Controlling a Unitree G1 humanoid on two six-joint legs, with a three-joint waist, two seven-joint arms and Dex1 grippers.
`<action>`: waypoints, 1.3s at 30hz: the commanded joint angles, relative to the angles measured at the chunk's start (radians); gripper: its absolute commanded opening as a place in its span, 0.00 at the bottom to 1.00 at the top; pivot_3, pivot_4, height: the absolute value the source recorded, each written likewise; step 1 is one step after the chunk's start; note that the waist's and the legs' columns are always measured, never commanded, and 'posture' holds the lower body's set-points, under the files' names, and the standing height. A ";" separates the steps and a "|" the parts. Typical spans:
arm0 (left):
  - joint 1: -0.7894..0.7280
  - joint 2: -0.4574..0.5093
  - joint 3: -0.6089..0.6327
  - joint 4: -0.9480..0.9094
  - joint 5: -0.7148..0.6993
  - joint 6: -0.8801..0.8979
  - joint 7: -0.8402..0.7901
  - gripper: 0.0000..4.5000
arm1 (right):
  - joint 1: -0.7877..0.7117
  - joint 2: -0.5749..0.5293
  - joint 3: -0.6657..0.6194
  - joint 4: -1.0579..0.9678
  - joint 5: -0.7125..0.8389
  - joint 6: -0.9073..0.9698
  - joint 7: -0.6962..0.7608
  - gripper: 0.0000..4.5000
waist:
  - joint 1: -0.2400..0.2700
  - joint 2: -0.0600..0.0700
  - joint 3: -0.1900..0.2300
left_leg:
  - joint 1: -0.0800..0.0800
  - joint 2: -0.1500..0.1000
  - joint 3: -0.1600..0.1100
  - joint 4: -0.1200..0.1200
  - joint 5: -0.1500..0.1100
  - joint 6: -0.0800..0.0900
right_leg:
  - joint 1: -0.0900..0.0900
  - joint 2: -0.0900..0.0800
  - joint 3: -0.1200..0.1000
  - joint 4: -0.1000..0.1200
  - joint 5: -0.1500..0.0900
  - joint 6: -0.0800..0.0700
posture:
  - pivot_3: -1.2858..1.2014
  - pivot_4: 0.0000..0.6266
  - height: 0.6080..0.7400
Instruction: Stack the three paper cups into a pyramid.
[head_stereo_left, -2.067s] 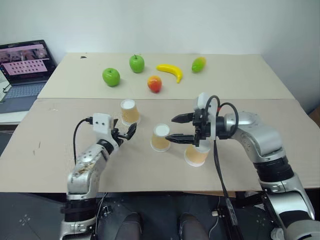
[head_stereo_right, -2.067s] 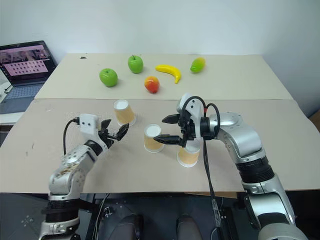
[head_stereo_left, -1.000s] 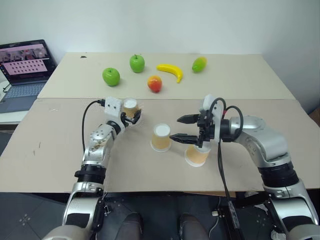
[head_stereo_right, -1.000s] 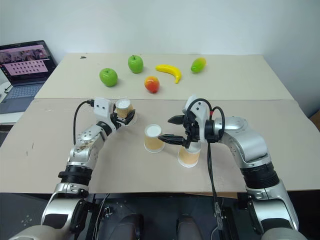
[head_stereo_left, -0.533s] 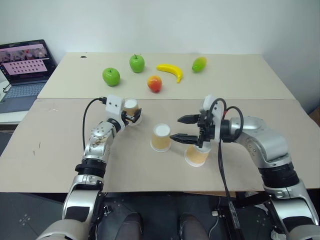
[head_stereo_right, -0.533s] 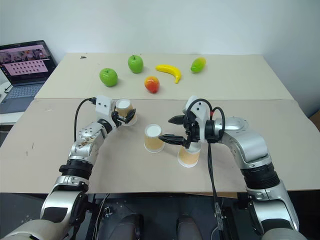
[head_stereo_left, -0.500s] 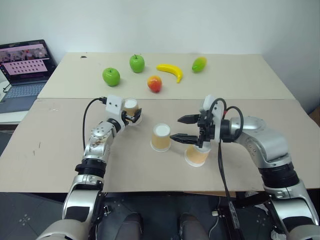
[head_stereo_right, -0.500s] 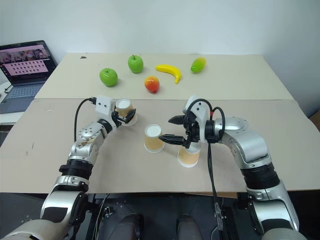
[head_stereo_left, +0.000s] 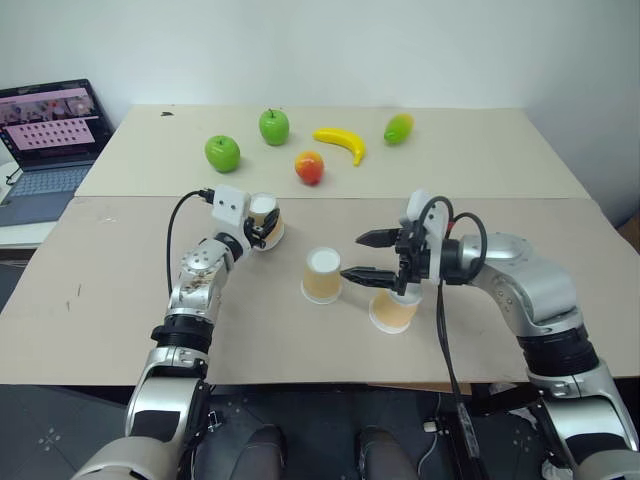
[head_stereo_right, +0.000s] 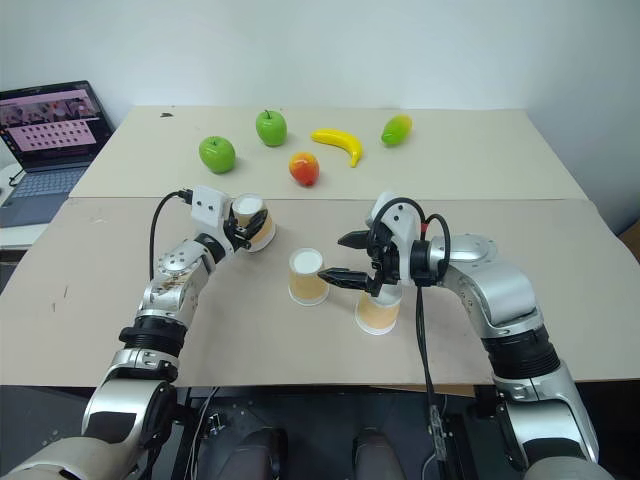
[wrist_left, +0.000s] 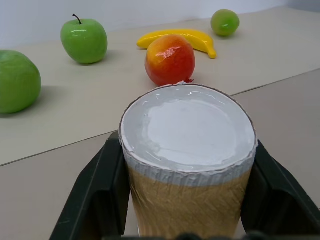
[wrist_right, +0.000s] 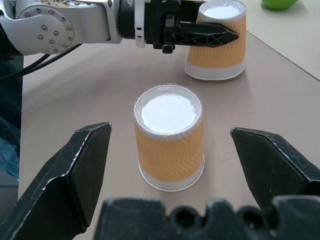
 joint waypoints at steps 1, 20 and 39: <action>0.072 0.114 0.091 -0.189 -0.201 0.114 -0.241 0.50 | 0.010 -0.008 -0.038 -0.046 0.018 0.009 -0.012 1.00 | -0.009 0.000 0.000 | 0.000 0.000 0.000 0.000 0.000 0.000 | 0.000 0.000 0.000 0.000 0.000 0.000 | 0.52 0.24 0.94; 0.166 0.309 -0.040 -0.230 -0.244 0.166 -0.696 0.50 | 0.070 0.024 -0.060 -0.057 0.020 0.011 -0.078 1.00 | -0.015 0.000 0.000 | 0.001 0.001 0.000 -0.001 0.000 0.000 | 0.001 0.000 -0.001 0.000 0.000 0.000 | 0.52 0.24 0.94; 0.045 0.228 -0.135 -0.031 -0.139 0.028 -0.799 0.50 | 0.105 0.002 -0.108 -0.101 0.022 0.030 -0.120 1.00 | -0.022 0.000 0.000 | 0.001 0.001 0.000 -0.001 0.000 0.000 | 0.001 0.000 0.000 0.000 0.000 0.000 | 0.52 0.24 0.94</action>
